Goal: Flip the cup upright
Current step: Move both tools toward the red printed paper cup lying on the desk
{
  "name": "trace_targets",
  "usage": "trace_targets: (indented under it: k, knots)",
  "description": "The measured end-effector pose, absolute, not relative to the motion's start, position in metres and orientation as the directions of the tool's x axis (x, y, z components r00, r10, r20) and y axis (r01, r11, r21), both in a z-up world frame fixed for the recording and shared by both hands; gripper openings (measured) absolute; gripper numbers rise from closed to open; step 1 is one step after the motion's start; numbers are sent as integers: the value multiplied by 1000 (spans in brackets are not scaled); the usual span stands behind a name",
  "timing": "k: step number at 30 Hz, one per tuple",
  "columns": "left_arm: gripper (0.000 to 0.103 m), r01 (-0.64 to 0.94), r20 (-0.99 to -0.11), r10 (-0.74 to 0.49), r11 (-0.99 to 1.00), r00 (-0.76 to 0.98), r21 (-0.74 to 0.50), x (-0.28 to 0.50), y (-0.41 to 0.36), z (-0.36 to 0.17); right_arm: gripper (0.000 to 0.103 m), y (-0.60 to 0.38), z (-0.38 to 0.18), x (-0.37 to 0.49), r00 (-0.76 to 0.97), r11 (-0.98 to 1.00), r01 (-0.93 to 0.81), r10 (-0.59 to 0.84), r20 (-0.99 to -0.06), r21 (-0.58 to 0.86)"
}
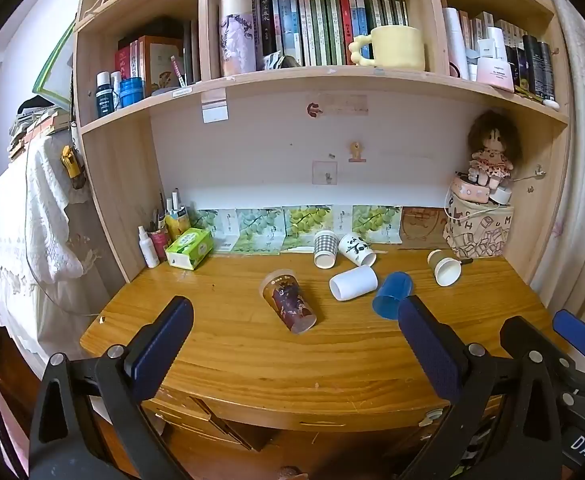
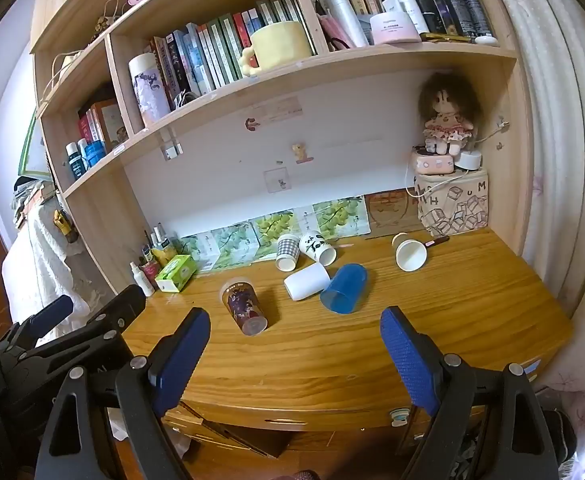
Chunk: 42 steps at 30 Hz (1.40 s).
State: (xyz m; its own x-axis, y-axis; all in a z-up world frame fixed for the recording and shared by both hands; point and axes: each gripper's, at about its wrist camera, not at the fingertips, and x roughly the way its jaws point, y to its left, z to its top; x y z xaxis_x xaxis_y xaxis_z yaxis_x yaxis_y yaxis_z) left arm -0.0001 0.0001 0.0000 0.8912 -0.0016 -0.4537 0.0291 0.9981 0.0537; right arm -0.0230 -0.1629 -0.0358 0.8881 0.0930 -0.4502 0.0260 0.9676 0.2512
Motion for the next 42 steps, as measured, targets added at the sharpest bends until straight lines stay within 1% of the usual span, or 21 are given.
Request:
trace_targets:
  k: [31,34,42]
  knots:
    - [102,33,-475,-11,999,880,39,3,5,-4,88,-165,-34,-19,886,966,25,97,-454,256]
    - [102,30,-473,-9,999,881,37,3,8,-5,88,-157,-42,-13,886,966,22,100,-453,256]
    - [102,17,-470,-1,999,883,31,1,14,-6,88,-152,-34,-17,888,966,5,115,-446,258]
